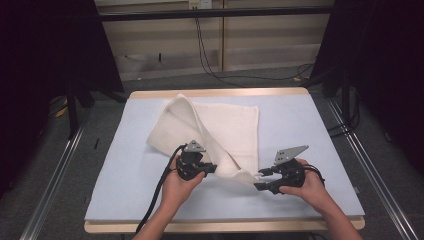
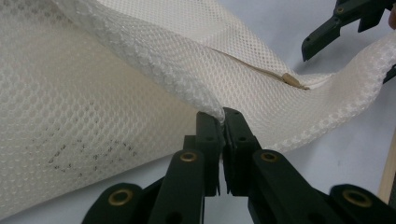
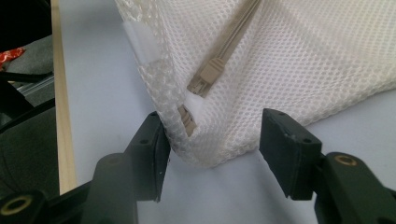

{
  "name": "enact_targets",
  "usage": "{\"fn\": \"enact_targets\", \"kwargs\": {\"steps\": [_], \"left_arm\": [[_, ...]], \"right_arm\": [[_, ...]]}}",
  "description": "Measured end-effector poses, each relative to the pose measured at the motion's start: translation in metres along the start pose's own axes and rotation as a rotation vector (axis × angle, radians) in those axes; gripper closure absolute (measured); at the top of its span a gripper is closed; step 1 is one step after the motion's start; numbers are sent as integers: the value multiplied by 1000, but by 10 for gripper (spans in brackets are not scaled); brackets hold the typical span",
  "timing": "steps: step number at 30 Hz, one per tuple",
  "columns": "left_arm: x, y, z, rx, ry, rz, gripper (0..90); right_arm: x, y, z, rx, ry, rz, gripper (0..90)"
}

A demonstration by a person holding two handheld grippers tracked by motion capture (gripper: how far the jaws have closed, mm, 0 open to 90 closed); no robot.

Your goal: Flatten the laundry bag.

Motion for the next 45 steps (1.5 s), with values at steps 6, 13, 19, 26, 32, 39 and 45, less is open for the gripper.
{"fn": "enact_targets", "kwargs": {"steps": [6,13,19,26,32,39,45], "left_arm": [[6,3,-3,-13,6,3,863],[10,3,-5,-13,3,-15,862],[12,5,-7,-12,7,-18,863],[13,7,-5,-25,15,-9,865],[17,10,-5,-23,29,-13,866],[21,8,-7,-23,31,-3,865],[23,7,-9,-19,30,-5,864]], "right_arm": [[-4,-3,-8,-44,-36,19,386],[-9,-8,-10,-62,-57,37,377],[-9,-11,-10,-47,-63,32,374],[-3,-9,-10,-84,-41,30,349],[3,-18,-24,-7,-69,53,383],[-1,-34,-20,251,-103,124,439],[-17,-44,-4,348,-151,177,465]]}}
Point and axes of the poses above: each handheld gripper's, and its own axes: z roughly forward along the jaws, x roughly out of its underside, y roughly to its left, the point moved 5 cm from there along z, roughly forward along the jaws, and after that the axes turned 14 degrees about -x, right-handed, at the moved point
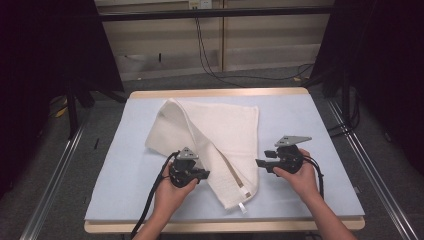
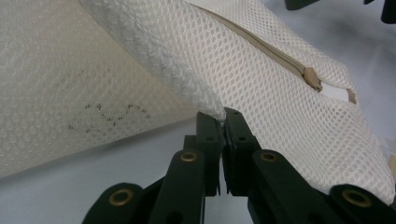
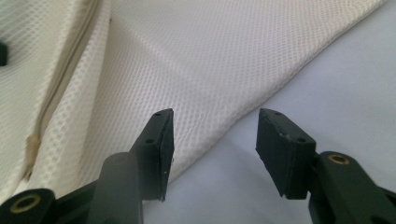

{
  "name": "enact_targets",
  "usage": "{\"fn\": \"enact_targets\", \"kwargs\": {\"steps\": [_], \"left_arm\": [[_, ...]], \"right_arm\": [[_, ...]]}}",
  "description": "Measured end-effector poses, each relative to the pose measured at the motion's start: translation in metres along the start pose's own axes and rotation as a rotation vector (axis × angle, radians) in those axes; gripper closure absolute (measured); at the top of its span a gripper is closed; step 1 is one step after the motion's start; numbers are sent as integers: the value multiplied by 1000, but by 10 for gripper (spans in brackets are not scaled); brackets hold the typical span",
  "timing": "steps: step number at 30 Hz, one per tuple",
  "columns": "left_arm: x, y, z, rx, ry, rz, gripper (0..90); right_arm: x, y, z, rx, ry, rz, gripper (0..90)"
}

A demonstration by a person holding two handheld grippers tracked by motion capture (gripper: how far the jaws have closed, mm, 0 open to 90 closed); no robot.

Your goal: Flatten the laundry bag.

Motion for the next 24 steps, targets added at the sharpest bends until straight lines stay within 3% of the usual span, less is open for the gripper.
{"fn": "enact_targets", "kwargs": {"steps": [5,7,9,11,14,15,17,24], "left_arm": [[0,0,1,-2,-11,-7,864],[0,1,1,-3,-15,-6,864],[0,0,1,-1,-15,-6,864],[0,1,1,-1,-16,-5,864],[0,2,1,-1,-9,9,864],[-1,1,1,1,-16,1,864],[-1,2,0,2,-18,9,864],[-4,-2,4,-6,-22,24,865]], "right_arm": [[-4,-4,18,35,22,37,502],[-5,-10,23,93,39,50,517],[-4,-14,27,105,52,66,528],[-4,-13,32,63,30,100,583],[-5,-12,32,61,33,123,829],[-5,-12,33,42,27,114,868],[-6,-12,32,41,35,98,886],[-9,-31,23,129,-22,115,892]]}}
Point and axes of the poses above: each handheld gripper's, and its own axes: z roughly forward along the jaws, x roughly out of its underside, y roughly to its left, the point moved 5 cm from there along z, roughly forward along the jaws, and after that the axes turned 14 degrees about -x, right-handed, at the moved point
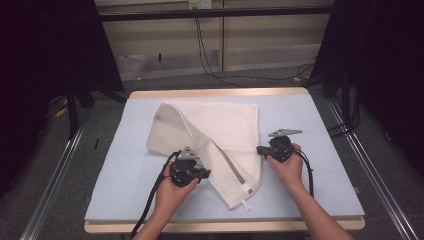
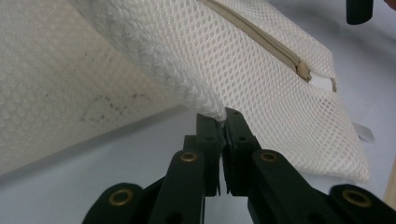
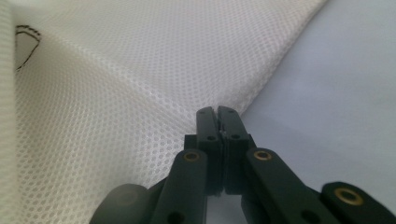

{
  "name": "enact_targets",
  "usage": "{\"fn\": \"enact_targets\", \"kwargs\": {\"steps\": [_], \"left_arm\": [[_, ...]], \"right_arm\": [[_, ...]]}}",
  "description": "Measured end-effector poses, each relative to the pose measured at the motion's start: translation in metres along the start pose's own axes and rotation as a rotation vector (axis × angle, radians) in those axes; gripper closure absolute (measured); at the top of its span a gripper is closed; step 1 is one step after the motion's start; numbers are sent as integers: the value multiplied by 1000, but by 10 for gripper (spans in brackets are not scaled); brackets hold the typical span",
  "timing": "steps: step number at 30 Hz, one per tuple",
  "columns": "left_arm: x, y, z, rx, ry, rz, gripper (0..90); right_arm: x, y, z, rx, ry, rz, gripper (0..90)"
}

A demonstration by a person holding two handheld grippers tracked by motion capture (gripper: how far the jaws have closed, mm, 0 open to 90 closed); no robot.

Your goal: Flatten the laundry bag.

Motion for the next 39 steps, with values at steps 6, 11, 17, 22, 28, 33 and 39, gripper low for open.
{"fn": "enact_targets", "kwargs": {"steps": [6,11,17,22,28,33,39], "left_arm": [[-2,2,4,-14,-8,-5,865],[-3,0,5,-17,-19,1,865],[-2,0,3,-24,-20,1,862],[-2,1,2,-26,-20,8,858],[-2,0,3,-22,-28,-1,853],[-2,1,4,-26,-32,0,852],[-1,1,5,-22,-25,11,849]], "right_arm": [[1,-22,-13,91,-33,23,892],[3,-32,-24,131,-73,46,890],[3,-27,-26,132,-83,26,772],[-3,-11,-38,121,-103,-50,616],[-7,33,-33,-108,-132,-87,487],[-8,65,-18,-238,-104,-123,419],[-9,73,-5,-243,-70,-180,361]]}}
Point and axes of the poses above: each handheld gripper's, and its own axes: z roughly forward along the jaws, x roughly out of its underside, y roughly to its left, the point moved 5 cm from there along z, roughly forward along the jaws, and after that the axes turned 14 degrees about -x, right-handed, at the moved point
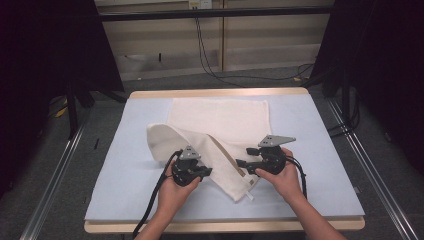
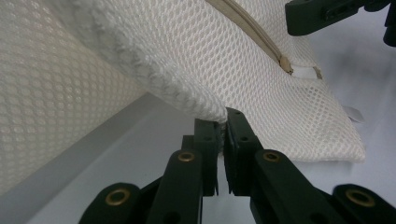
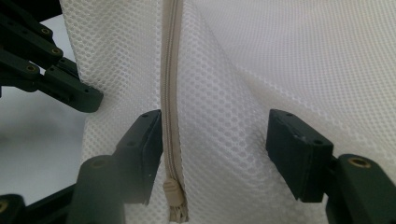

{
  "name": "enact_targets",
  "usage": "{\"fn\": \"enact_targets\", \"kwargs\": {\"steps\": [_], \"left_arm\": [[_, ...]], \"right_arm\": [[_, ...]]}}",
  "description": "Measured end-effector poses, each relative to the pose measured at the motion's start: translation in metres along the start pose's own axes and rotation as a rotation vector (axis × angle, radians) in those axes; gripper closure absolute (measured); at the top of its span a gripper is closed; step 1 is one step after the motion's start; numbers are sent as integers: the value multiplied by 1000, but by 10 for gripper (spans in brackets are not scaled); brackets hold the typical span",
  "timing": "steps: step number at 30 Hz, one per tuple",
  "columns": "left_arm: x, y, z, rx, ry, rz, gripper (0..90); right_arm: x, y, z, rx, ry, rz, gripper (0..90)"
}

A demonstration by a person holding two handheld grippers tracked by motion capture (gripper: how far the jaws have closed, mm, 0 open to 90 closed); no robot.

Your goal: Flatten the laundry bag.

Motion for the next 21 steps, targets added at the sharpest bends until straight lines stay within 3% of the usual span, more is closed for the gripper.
{"fn": "enact_targets", "kwargs": {"steps": [3,6,9,11,12,14,16,21], "left_arm": [[0,-1,2,2,-1,5,849],[-1,-2,2,2,-10,-5,849],[0,-1,2,8,-2,4,849],[0,-1,2,9,-7,2,841],[0,-1,2,10,-4,5,833],[0,0,2,-6,-5,12,797],[3,3,1,-7,5,9,752],[7,15,-7,-19,0,-24,659]], "right_arm": [[-4,-1,4,15,13,-35,350],[-6,-1,12,1,30,-59,337],[-2,-1,20,13,81,-96,438],[0,-4,22,20,95,-85,547],[0,-5,23,21,100,-78,616],[1,-8,21,74,108,-79,780],[1,-11,20,79,96,-63,826],[2,-13,19,69,102,-59,840]]}}
Point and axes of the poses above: each handheld gripper's, and its own axes: z roughly forward along the jaws, x roughly out of its underside, y roughly to its left, the point moved 5 cm from there along z, roughly forward along the jaws, and after that the axes turned 14 degrees about -x, right-handed, at the moved point
